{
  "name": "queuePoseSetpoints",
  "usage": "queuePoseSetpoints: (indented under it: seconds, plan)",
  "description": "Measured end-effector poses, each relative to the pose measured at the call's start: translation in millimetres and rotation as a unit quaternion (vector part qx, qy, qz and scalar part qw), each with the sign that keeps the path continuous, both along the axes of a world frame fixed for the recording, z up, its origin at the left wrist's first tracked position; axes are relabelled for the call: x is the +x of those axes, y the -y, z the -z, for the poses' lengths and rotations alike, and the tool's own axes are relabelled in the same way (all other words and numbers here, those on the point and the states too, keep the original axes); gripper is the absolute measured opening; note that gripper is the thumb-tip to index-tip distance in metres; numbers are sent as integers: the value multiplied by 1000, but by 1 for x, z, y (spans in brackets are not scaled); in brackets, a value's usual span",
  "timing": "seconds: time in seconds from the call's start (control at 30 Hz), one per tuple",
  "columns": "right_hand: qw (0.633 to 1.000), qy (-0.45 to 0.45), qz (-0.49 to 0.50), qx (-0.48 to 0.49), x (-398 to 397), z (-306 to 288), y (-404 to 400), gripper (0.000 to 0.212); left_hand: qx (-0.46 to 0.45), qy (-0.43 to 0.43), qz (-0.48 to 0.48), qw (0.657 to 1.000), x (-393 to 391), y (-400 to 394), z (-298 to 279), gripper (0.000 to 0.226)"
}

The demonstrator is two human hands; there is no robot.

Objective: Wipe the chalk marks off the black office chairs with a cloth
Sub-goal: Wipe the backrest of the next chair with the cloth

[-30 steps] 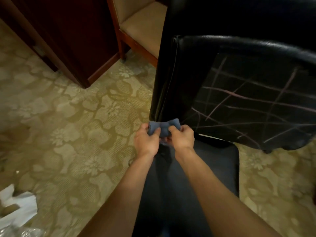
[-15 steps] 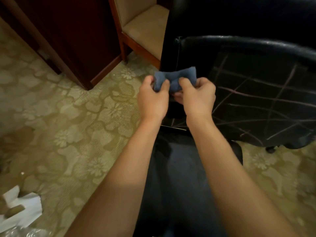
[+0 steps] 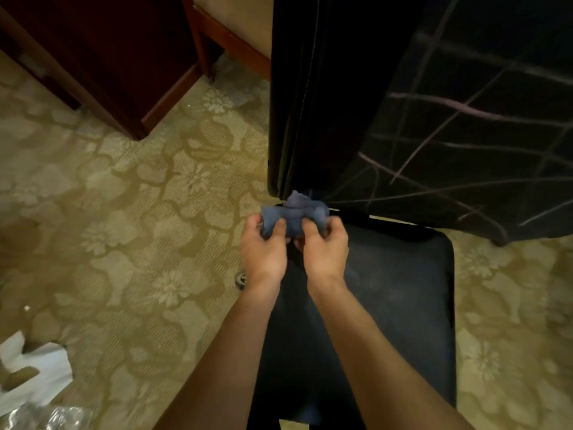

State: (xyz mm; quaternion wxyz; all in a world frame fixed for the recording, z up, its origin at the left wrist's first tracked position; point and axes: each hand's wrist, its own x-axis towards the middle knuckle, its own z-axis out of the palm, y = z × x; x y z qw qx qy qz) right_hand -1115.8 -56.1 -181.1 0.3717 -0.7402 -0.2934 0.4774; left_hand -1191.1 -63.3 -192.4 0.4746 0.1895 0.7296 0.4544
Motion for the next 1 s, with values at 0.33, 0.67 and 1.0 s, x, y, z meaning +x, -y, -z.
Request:
queuePoseSetpoints:
  seconds: [0.33, 0.67, 1.0]
  plan:
    - [978, -174, 53, -105, 15, 54, -14, 8, -57, 126, -55, 989, 9, -13, 56, 23]
    - [973, -210, 75, -68, 11, 108, -39, 14, -21, 171, -52, 984, 10, -36, 115, 23]
    - [919, -372, 121, -44, 10, 84, -47, 18, 33, 340, -65, 937, -4, -57, 93, 34]
